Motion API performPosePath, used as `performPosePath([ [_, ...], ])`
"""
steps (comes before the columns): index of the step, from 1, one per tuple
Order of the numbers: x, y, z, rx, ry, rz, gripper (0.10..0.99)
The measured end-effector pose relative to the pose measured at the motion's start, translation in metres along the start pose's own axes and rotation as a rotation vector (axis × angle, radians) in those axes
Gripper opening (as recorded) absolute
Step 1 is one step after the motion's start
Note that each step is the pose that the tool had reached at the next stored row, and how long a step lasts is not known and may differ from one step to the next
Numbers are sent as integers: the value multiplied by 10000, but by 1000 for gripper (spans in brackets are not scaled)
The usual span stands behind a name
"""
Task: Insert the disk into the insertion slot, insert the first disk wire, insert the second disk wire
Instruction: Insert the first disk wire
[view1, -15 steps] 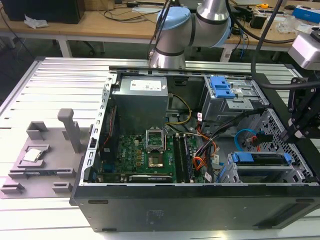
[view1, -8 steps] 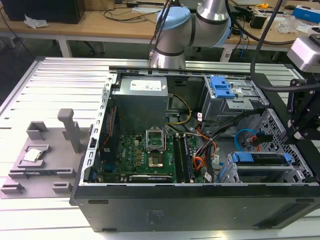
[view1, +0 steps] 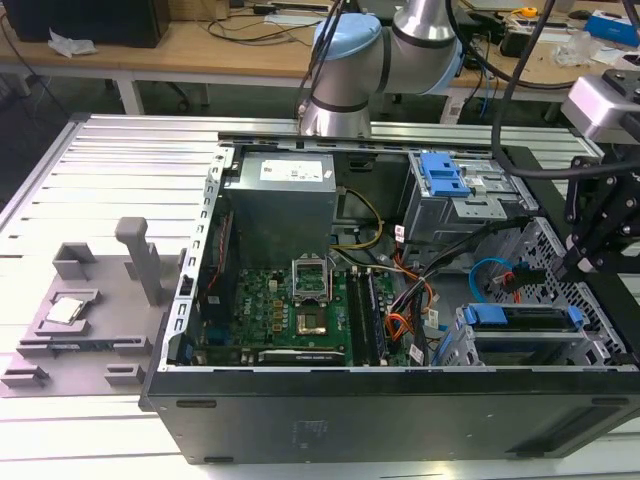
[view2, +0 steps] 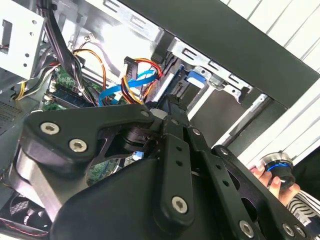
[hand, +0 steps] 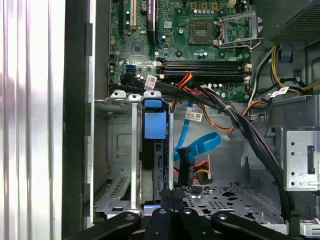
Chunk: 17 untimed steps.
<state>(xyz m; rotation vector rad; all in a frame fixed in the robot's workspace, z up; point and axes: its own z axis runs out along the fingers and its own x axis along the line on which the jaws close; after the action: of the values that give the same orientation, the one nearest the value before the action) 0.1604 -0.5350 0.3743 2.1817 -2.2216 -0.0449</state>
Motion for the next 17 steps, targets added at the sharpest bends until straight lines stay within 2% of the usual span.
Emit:
performPosePath([
  [6,-104,1,17,0,0,0,106],
  [12,-117,1,17,0,1,0,106],
  [14,-121,1,18,0,0,0,235],
  [15,-122,1,18,0,0,0,235],
  [16,-125,1,17,0,1,0,302],
  [17,-125,5,17,0,1,0,302],
])
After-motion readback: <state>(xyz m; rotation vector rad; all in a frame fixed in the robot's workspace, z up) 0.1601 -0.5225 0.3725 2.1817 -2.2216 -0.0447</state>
